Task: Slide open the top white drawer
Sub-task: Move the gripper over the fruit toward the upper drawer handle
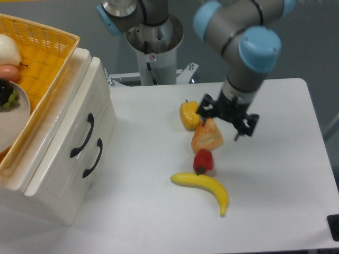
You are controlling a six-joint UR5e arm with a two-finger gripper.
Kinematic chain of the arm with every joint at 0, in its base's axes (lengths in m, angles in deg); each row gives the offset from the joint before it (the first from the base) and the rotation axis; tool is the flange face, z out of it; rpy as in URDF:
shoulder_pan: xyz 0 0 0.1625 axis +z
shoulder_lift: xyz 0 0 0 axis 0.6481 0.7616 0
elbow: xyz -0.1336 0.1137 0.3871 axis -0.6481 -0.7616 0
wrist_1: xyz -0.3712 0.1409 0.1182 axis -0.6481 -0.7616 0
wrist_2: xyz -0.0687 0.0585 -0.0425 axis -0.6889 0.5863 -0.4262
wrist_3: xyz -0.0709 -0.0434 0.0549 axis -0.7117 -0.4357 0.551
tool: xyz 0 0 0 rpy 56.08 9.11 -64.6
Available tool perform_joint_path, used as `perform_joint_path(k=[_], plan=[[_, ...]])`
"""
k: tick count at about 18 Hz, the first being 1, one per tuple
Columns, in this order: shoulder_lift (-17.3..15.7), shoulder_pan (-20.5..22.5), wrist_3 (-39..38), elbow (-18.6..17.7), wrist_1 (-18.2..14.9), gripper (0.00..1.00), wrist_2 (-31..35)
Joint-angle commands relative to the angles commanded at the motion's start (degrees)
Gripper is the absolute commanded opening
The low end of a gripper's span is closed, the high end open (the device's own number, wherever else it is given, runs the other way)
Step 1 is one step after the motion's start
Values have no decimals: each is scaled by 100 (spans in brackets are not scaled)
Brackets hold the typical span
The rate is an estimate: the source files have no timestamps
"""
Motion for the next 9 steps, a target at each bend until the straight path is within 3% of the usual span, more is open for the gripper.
perform_joint_path(k=[5, 9], plan=[[-36, -853, -1017, 0, -238, 100, 35], [272, -986, -1248, 52, -229, 100, 8]])
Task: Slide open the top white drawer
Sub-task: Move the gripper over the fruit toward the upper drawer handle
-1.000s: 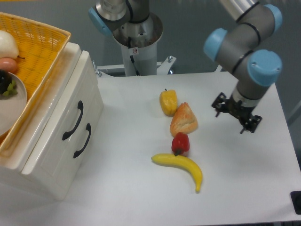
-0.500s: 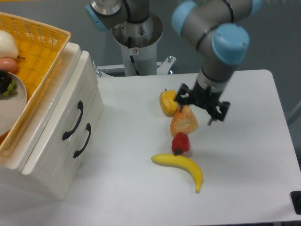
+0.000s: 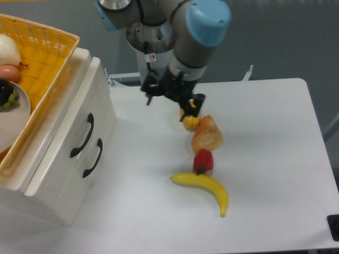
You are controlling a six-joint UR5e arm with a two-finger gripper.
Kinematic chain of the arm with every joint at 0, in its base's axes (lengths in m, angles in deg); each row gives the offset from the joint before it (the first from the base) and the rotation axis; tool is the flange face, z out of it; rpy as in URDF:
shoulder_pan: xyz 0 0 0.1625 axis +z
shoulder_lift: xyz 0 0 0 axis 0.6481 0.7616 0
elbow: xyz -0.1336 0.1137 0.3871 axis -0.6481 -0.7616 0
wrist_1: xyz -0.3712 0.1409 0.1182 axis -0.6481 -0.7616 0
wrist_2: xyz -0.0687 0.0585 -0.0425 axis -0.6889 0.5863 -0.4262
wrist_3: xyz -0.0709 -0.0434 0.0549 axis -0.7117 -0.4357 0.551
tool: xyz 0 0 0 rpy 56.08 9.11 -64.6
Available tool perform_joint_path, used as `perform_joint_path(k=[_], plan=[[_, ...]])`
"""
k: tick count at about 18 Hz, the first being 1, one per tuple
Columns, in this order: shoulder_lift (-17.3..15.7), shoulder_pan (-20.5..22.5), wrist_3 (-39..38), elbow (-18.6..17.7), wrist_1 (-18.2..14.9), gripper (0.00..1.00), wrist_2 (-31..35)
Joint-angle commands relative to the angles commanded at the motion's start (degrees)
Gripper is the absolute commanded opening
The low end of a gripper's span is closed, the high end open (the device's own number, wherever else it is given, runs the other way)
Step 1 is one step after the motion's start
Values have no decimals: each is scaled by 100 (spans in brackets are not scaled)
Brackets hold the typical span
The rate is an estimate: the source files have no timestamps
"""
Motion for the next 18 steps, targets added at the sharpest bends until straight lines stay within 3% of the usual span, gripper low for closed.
perform_joint_path(k=[7, 14, 18], plan=[[96, -158, -430, 88, 44, 100, -658], [298, -553, -721, 141, 44, 100, -747], [466, -782, -1080, 141, 298, 100, -747]])
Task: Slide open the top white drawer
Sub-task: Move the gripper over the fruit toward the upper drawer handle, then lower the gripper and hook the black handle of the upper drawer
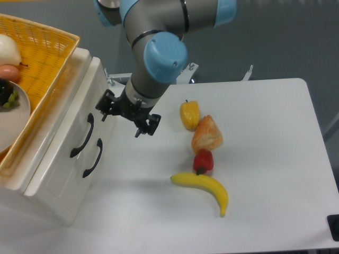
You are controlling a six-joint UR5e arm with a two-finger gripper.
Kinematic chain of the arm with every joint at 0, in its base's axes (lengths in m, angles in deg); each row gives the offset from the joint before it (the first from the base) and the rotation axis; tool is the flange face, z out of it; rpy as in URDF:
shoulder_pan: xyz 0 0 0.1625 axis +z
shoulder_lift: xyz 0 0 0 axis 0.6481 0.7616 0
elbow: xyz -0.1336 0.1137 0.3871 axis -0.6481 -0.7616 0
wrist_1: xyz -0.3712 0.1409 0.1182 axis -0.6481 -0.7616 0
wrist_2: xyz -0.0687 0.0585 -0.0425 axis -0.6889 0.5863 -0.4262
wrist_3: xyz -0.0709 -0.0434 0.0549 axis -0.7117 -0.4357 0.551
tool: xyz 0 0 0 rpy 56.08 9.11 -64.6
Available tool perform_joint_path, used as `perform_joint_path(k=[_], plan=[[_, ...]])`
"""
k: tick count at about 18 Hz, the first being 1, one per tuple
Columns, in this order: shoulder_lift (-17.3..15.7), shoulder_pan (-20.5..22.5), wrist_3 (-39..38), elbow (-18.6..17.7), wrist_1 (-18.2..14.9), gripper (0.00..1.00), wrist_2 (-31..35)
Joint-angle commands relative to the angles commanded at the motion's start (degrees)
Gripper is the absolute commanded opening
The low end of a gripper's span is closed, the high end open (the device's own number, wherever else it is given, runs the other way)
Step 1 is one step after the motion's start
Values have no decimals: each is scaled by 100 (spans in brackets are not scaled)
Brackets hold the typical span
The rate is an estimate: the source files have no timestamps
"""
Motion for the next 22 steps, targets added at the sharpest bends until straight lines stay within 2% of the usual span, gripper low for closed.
perform_joint_path(k=[4, 12, 15, 22], plan=[[97, -18, -63, -9, 124, 100, -210], [194, -141, -19, -79, 150, 100, -325], [229, -194, -10, -97, 264, 97, -369], [273, -203, 7, -158, 343, 81, -431]])
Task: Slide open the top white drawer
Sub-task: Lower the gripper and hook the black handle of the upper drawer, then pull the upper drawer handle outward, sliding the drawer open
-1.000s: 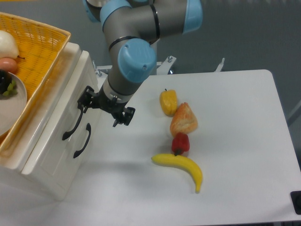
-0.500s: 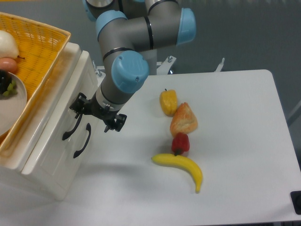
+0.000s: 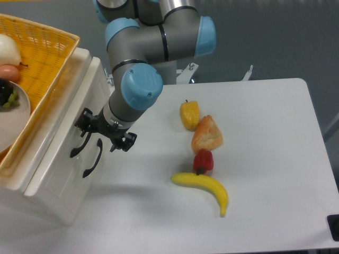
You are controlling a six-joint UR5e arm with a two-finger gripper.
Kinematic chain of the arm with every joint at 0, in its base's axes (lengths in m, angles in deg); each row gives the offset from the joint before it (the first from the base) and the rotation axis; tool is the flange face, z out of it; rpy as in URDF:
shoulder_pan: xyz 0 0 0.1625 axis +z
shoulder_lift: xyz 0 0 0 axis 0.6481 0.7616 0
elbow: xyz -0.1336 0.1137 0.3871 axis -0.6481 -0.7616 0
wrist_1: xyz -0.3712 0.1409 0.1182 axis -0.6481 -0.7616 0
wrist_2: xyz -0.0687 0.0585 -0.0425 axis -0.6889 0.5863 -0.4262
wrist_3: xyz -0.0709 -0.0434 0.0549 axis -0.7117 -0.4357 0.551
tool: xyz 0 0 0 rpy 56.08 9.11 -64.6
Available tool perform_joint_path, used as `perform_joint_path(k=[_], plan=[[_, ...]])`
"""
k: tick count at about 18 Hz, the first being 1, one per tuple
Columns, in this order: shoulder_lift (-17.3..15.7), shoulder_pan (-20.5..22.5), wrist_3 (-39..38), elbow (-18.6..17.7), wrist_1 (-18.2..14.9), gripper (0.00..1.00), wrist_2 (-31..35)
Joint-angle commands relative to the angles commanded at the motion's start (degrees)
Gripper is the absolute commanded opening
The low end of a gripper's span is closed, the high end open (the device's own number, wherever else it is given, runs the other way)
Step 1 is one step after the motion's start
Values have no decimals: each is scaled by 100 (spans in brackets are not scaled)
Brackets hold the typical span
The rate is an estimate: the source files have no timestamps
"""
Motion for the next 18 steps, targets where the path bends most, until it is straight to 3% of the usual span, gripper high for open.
perform_joint_path(k=[3, 7, 18], plan=[[9, -9, 9, 0, 9, 77, 0], [26, -35, 17, 0, 17, 64, -9], [-35, -53, 150, -9, 0, 52, -9]])
